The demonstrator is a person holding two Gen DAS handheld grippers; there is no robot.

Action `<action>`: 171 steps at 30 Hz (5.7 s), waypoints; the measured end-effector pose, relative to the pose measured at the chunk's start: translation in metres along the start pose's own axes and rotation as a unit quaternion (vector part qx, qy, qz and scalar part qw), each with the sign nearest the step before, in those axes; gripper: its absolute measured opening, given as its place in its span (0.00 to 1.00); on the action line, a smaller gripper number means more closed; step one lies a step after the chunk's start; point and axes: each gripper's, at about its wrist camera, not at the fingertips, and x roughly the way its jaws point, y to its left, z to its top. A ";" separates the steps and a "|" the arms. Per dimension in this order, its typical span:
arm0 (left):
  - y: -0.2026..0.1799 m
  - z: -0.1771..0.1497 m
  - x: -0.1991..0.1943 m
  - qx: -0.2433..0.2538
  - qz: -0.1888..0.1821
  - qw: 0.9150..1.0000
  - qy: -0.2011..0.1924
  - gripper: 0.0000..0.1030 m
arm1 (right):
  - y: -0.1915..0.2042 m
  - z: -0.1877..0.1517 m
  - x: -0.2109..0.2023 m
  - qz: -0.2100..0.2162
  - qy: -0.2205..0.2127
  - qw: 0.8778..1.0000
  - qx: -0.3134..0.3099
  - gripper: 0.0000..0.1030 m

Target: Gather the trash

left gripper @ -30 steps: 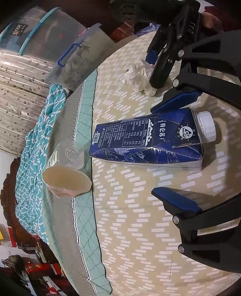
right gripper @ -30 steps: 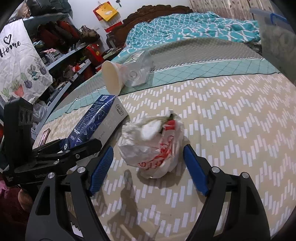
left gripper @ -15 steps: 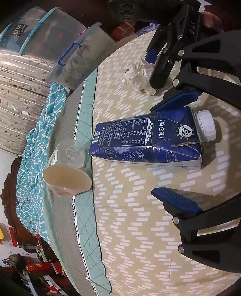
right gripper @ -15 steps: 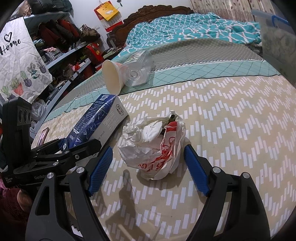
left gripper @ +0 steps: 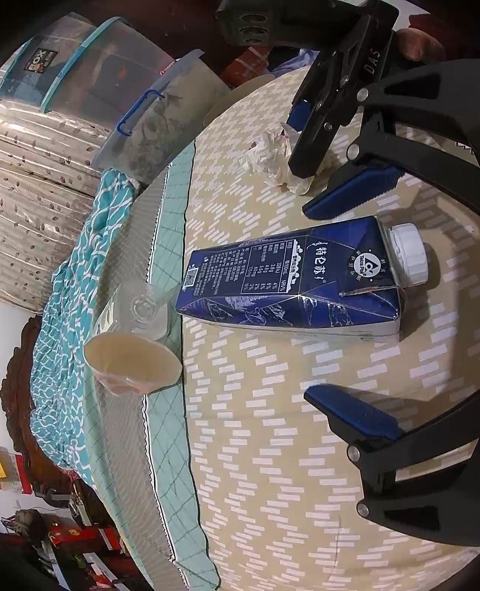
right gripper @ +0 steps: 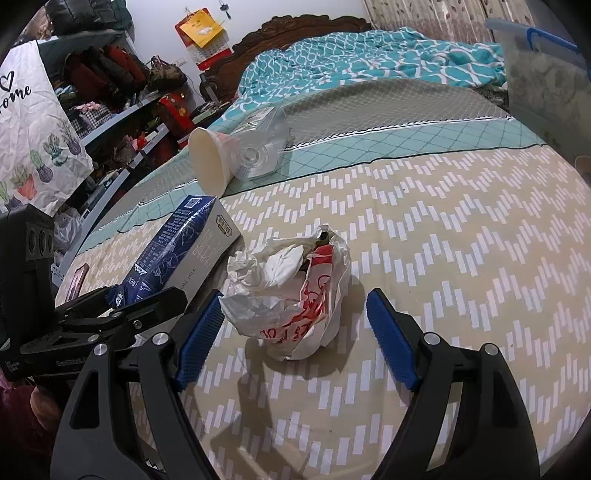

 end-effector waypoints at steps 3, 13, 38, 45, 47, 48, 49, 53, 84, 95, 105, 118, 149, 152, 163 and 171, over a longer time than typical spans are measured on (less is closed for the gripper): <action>0.007 0.000 -0.002 -0.016 -0.014 1.000 -0.004 0.92 | 0.001 0.000 0.001 0.001 0.000 1.000 0.001 0.77; 0.023 0.002 -0.006 -0.035 -0.063 0.997 -0.009 0.92 | 0.001 -0.001 0.000 0.004 0.002 1.000 0.000 0.80; 0.022 0.001 -0.006 -0.019 -0.067 0.998 -0.003 0.92 | -0.020 0.004 -0.001 0.106 0.011 0.993 0.054 0.94; 0.022 0.002 -0.006 -0.029 -0.079 0.996 -0.007 0.92 | -0.019 0.005 -0.001 0.103 0.012 0.993 0.048 0.95; 0.024 0.001 -0.006 -0.027 -0.077 0.997 -0.006 0.92 | -0.018 0.005 0.000 0.102 0.013 0.994 0.048 0.95; 0.025 0.001 -0.006 -0.027 -0.077 0.997 -0.006 0.92 | -0.017 0.005 0.000 0.102 0.012 0.994 0.048 0.95; 0.025 0.001 -0.006 -0.028 -0.078 0.996 -0.007 0.92 | -0.018 0.005 0.000 0.102 0.012 0.994 0.048 0.96; 0.026 0.002 -0.006 -0.034 -0.086 0.996 -0.009 0.92 | -0.016 0.005 0.001 0.100 0.013 0.994 0.046 0.96; 0.029 -0.001 -0.008 -0.032 -0.080 0.996 -0.009 0.92 | -0.016 0.005 0.002 0.102 0.012 0.994 0.046 0.96; 0.030 -0.002 -0.008 -0.033 -0.078 0.996 -0.010 0.92 | -0.016 0.005 0.002 0.102 0.012 0.994 0.046 0.96; 0.031 -0.004 -0.009 -0.032 -0.076 0.997 -0.010 0.92 | -0.015 0.004 0.002 0.102 0.011 0.994 0.047 0.96; 0.033 -0.004 -0.009 -0.030 -0.073 0.997 -0.009 0.92 | -0.016 0.004 0.002 0.102 0.011 0.994 0.047 0.96; 0.021 -0.006 -0.009 -0.011 -0.049 0.999 -0.001 0.92 | -0.016 0.004 0.002 0.102 0.011 0.994 0.047 0.96; 0.020 -0.006 -0.009 -0.010 -0.048 0.999 -0.001 0.92 | -0.016 0.004 0.002 0.103 0.011 0.994 0.047 0.96; 0.019 -0.006 -0.009 -0.011 -0.048 0.999 -0.001 0.92 | -0.016 0.004 0.002 0.103 0.011 0.994 0.047 0.96; 0.018 -0.006 -0.009 -0.011 -0.047 0.999 -0.001 0.92 | -0.016 0.003 0.002 0.103 0.011 0.994 0.047 0.96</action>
